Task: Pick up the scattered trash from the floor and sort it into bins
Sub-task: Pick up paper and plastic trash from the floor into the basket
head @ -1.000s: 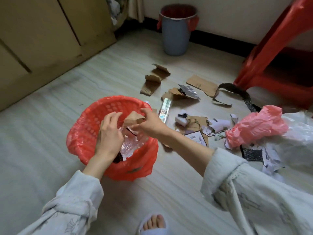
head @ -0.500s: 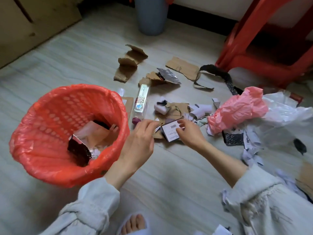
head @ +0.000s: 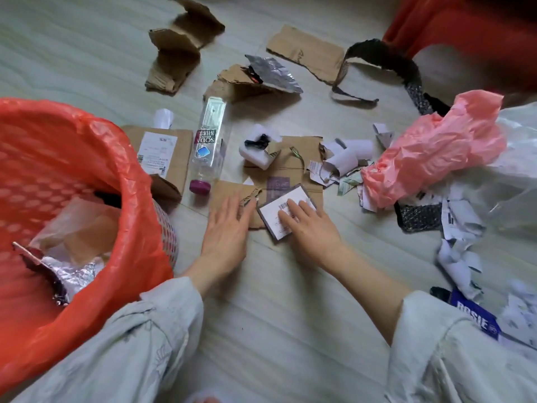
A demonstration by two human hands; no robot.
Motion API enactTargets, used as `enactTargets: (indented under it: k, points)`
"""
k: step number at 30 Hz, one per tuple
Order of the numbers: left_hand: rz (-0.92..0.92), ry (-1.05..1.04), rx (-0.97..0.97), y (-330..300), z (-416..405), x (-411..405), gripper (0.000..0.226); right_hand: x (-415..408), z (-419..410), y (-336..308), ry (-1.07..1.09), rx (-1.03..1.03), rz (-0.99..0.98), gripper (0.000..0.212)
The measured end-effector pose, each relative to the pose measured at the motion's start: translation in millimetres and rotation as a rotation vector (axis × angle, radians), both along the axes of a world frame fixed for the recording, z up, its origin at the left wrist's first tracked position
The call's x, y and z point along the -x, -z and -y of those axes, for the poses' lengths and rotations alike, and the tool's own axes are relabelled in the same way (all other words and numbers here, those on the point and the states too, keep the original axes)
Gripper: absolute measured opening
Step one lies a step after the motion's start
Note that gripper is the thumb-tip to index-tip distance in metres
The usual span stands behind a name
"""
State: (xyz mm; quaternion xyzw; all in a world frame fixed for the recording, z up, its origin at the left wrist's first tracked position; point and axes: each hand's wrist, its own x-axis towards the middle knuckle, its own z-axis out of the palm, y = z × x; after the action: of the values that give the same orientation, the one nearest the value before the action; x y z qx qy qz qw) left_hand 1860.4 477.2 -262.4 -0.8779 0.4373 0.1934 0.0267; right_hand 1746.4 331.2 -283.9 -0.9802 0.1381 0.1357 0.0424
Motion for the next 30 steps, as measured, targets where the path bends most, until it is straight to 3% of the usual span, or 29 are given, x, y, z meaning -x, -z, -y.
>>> enactTargets:
  k: [5,8,16,22,27,30]
  points:
    - [-0.049,-0.028,-0.06,13,5,-4,0.077,17,1,1,-0.011,0.022,0.051,0.05]
    - [-0.038,0.0,-0.074,11,-1,4,0.072,27,-7,4,0.046,0.032,0.02,0.056]
    - [0.256,0.046,0.136,18,11,3,0.038,40,-20,7,0.022,0.2,0.064,0.041]
    - [0.35,-0.003,-0.046,17,32,-4,0.016,43,-23,7,0.0,0.204,0.097,0.031]
    - [0.391,-0.04,0.014,20,36,-8,0.005,35,-15,9,0.065,0.019,-0.009,0.049]
    - [0.344,-0.065,0.129,22,34,-11,0.009,33,-12,11,0.023,0.075,0.002,0.047]
